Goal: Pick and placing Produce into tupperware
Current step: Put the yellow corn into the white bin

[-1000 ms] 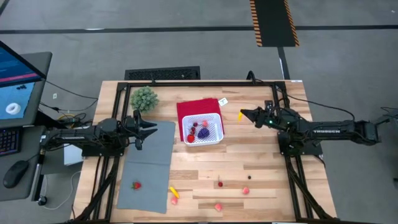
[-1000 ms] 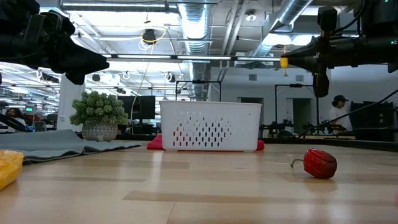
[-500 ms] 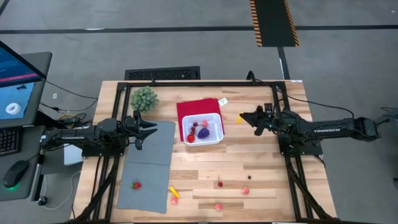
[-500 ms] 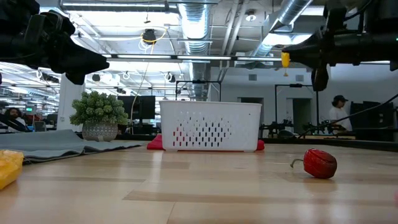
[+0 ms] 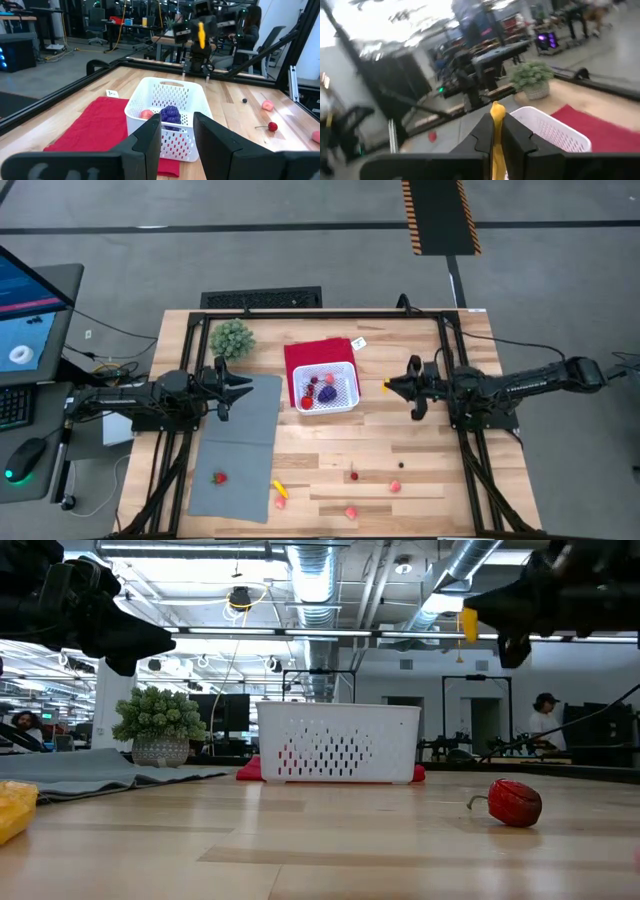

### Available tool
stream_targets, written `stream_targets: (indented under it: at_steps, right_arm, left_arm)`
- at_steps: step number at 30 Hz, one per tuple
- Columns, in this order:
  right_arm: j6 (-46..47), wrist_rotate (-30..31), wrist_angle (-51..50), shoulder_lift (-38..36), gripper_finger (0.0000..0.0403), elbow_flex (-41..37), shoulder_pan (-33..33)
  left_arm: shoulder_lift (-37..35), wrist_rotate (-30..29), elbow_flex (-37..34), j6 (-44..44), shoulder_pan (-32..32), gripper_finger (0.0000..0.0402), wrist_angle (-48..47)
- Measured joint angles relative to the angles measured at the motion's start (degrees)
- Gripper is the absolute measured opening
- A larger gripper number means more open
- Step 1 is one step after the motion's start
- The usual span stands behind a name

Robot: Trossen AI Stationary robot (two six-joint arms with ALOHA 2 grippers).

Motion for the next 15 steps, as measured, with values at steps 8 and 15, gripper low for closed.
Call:
stream_targets:
  at_steps: [8, 15]
  right_arm:
    - [-23.89, 0.12, 1.62, 0.00, 0.0047, 0.02, 8.54]
    - [-38.59, 3.46, 2.01, 5.24, 0.0047, 0.77, 6.84]
  left_arm:
    - [0.00, 0.00, 0.00, 0.00, 0.00, 0.0104, 0.00]
    - [-0.01, 0.00, 0.00, 0.00, -0.01, 0.0104, 0.00]
